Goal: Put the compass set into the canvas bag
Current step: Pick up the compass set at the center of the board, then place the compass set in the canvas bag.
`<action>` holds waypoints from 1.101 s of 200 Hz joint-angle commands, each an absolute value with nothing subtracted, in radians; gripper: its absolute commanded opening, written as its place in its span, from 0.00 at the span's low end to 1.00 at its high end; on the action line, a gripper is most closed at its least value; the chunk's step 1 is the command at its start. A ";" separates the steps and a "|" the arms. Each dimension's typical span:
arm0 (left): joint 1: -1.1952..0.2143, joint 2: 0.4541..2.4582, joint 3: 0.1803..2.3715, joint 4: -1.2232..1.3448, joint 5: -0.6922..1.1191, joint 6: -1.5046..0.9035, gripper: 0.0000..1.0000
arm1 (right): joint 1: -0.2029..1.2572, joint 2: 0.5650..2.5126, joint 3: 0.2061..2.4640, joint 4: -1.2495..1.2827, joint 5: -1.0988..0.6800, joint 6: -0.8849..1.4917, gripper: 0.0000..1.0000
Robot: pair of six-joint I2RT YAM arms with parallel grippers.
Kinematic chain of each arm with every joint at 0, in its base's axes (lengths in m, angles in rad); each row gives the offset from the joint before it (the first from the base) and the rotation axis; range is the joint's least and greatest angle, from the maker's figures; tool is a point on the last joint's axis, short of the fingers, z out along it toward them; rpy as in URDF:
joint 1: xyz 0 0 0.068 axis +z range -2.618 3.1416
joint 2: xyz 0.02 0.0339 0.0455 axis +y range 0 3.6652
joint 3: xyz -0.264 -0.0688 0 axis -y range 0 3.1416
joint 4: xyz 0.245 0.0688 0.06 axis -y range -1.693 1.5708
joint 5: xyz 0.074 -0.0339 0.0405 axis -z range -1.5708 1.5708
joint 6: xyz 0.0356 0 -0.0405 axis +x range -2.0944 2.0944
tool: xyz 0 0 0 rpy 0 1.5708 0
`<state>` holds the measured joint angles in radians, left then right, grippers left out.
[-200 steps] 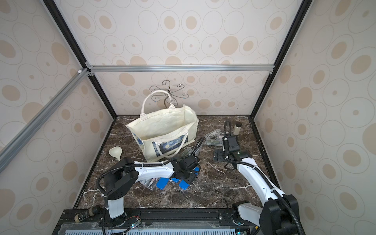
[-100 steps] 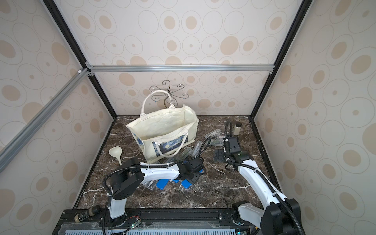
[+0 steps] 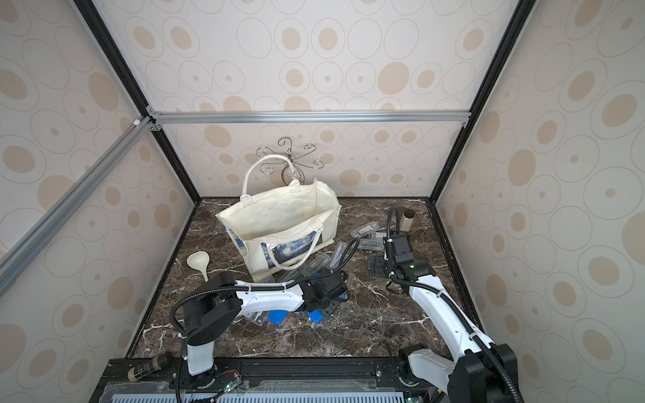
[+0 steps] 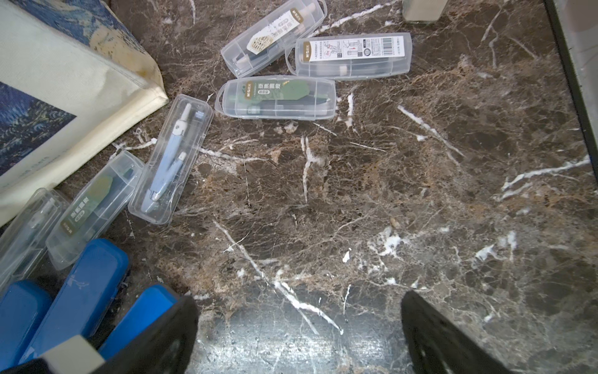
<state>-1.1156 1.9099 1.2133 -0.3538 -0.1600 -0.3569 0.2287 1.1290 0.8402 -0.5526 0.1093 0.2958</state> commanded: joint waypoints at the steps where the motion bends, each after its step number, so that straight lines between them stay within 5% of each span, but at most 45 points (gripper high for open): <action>1: -1.122 1.843 1.230 -0.339 -0.198 -0.294 0.46 | 0.224 1.118 0.829 -0.551 0.126 0.309 1.00; 129: -1.103 1.673 1.507 -0.367 -0.225 -0.054 0.47 | 0.220 1.153 0.823 -0.534 0.121 0.309 1.00; 220: -0.888 1.695 1.826 -0.488 -0.472 0.183 0.49 | 0.216 1.174 0.837 -0.536 0.109 0.305 1.00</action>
